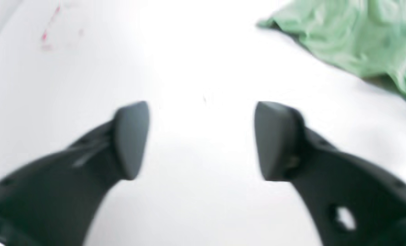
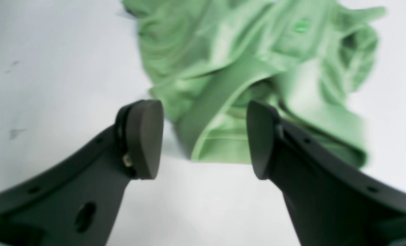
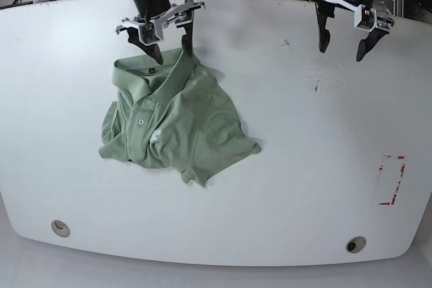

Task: Layout the t-shirt on the table in an organized manner, then fold the t-shirt properly
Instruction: 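Lower the right gripper onto the green polo's collar and close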

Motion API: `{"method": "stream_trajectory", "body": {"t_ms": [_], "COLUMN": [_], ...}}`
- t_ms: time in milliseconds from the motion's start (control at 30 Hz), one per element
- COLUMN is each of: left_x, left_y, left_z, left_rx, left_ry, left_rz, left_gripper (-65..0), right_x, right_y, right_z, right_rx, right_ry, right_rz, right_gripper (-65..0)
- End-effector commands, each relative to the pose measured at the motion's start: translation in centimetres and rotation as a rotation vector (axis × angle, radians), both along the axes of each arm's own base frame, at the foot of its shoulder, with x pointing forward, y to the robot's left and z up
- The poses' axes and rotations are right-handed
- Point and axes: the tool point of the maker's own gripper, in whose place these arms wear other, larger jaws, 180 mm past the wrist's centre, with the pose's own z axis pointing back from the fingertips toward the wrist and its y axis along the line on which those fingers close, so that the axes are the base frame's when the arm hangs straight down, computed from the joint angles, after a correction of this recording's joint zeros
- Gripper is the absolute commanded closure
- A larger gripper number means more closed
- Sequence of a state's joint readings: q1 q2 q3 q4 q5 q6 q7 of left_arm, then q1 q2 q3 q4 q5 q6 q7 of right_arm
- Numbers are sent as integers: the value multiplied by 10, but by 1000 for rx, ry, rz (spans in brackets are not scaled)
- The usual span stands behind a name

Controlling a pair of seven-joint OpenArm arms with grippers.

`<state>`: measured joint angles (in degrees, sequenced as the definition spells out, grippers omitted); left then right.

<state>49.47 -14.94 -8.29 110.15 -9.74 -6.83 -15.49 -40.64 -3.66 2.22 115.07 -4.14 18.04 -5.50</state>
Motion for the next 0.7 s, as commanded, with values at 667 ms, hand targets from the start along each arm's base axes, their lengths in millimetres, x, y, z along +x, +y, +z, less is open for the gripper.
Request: {"method": "stream_trajectory", "body": {"t_ms": [667], "left_x": [4], "left_y": [0], "left_z": [15], "left_rx": [2], "left_ry": [-53], "left_rz": [-8], "left_gripper": [-456], "right_x": [28], "right_y": [2], "right_z": [-42], "right_rx": [-41], "right_ry": [138], "right_rz": [28], "right_gripper": [-377]}}
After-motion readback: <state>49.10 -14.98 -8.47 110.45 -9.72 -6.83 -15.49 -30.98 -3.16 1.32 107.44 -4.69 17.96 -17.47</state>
